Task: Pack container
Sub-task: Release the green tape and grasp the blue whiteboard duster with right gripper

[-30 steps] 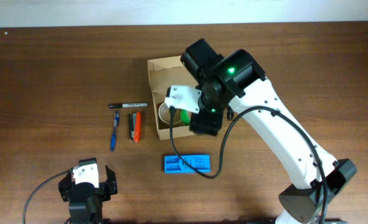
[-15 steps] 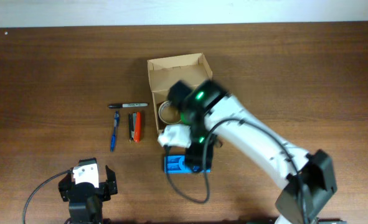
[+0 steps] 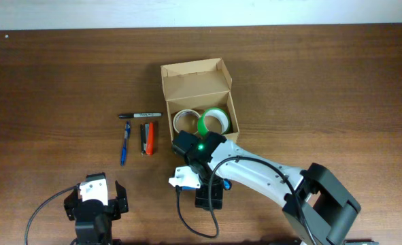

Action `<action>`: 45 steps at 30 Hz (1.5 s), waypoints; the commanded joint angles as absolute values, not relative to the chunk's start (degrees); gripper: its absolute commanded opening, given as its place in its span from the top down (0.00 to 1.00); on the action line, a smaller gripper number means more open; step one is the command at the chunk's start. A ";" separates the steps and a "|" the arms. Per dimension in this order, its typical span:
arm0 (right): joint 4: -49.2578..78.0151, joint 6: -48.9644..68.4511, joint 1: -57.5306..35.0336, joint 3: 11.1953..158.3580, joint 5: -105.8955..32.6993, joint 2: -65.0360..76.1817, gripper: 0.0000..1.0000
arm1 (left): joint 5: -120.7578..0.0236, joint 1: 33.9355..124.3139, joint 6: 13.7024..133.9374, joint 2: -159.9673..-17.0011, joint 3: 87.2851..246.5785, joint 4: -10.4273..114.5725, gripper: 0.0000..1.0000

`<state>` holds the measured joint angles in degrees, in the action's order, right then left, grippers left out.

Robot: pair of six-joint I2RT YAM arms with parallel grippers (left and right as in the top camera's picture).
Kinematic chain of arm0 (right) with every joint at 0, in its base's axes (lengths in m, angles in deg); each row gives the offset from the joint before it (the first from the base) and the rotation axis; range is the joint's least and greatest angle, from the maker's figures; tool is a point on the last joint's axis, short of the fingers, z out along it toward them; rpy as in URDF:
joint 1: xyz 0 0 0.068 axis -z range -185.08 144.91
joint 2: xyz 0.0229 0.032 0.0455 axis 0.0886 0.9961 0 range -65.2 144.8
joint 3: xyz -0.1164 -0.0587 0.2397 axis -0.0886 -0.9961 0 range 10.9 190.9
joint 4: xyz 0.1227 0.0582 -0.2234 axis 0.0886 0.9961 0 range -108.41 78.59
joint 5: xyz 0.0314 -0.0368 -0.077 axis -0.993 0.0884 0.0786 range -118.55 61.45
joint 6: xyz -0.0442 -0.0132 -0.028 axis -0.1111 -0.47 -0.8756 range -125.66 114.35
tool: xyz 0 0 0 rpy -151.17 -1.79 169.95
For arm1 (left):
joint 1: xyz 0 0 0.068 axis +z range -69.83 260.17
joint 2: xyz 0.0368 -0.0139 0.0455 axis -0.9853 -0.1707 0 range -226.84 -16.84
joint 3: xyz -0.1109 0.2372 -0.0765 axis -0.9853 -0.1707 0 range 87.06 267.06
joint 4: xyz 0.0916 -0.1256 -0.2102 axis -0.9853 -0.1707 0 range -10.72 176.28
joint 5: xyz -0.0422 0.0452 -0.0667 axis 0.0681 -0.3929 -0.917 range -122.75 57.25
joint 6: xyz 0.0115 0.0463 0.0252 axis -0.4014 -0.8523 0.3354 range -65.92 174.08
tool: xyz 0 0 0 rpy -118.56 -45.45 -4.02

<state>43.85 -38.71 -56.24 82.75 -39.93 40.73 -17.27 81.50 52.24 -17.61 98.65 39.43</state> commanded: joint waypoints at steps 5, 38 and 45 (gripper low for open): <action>39.37 -38.15 -56.44 81.60 -34.12 41.08 0.17 | -16.87 81.80 53.02 -17.18 98.15 39.56 0.00; 31.00 -38.39 -56.37 81.55 -28.70 45.89 0.09 | -16.87 81.80 53.02 -17.18 98.15 39.56 0.00; 30.37 -38.39 -56.35 81.55 -28.74 47.79 0.14 | -16.87 81.80 53.02 -17.18 98.15 39.56 0.00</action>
